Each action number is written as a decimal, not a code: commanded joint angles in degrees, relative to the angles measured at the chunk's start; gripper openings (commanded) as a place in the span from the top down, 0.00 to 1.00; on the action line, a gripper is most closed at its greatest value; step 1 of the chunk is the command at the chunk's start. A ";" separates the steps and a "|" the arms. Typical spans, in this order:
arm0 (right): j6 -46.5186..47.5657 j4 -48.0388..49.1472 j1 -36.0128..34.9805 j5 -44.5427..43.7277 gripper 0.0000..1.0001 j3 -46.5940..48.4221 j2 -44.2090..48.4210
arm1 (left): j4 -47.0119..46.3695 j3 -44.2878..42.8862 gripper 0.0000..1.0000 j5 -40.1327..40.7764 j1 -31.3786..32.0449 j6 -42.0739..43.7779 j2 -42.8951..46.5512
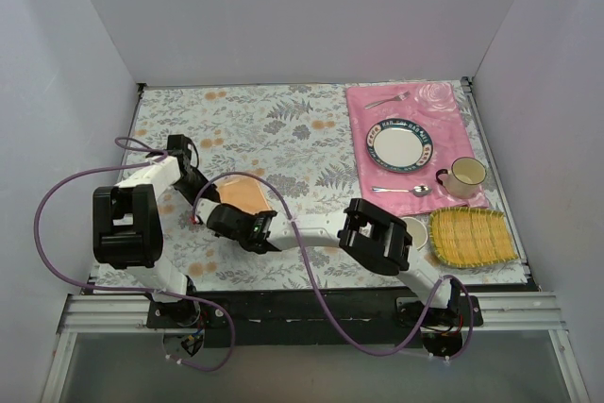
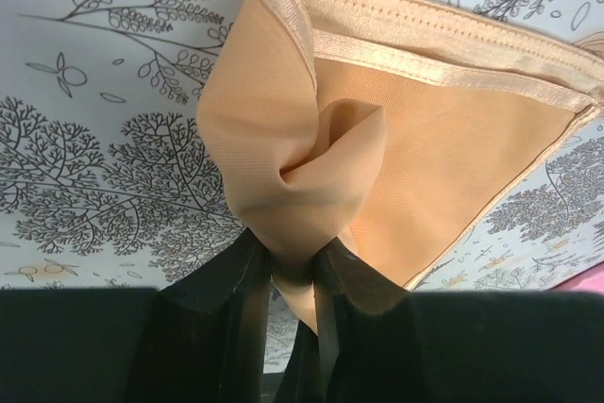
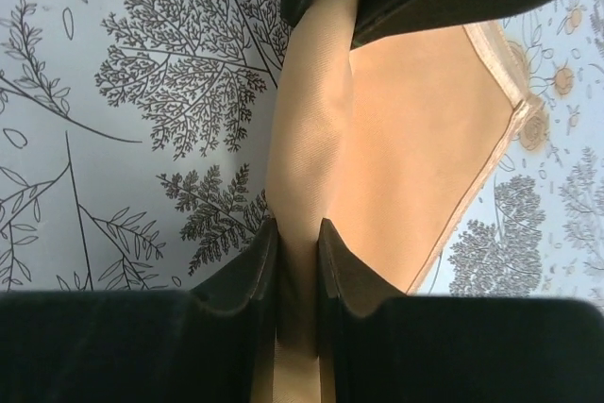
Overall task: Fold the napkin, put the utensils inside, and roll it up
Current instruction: Roll the napkin with the utensil
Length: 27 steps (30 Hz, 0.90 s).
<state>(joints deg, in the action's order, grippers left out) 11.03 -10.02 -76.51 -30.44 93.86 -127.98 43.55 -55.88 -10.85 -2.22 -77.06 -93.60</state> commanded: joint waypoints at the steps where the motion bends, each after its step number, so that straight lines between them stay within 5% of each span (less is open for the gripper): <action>1: -4.43 -0.61 1.80 9.50 0.92 -0.44 0.10 | -3.73 -0.90 0.82 -0.49 -0.07 3.23 3.51; 3: -6.27 -1.14 3.20 13.80 0.97 -0.87 0.36 | -4.78 -1.25 0.65 0.13 -0.07 3.32 3.95; 7: -12.32 -1.14 6.28 20.84 0.99 -2.11 1.33 | -5.76 -2.48 0.46 2.50 0.02 2.79 5.71; 15: -21.74 1.41 13.57 39.01 0.99 -3.95 1.69 | -8.13 -1.60 0.26 10.05 -0.07 -0.90 15.02; 21: -28.59 3.69 18.50 53.44 0.99 -2.90 -1.56 | -8.22 -0.73 0.27 12.70 -0.07 -1.78 17.57; 27: -38.52 13.70 23.68 67.86 0.99 -6.58 -4.81 | -12.43 4.45 0.42 -3.45 0.02 -0.46 15.74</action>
<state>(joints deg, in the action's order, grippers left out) -18.94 -1.17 -55.35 24.03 90.74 -128.46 33.91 -54.54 -4.16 -2.20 -78.26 -77.78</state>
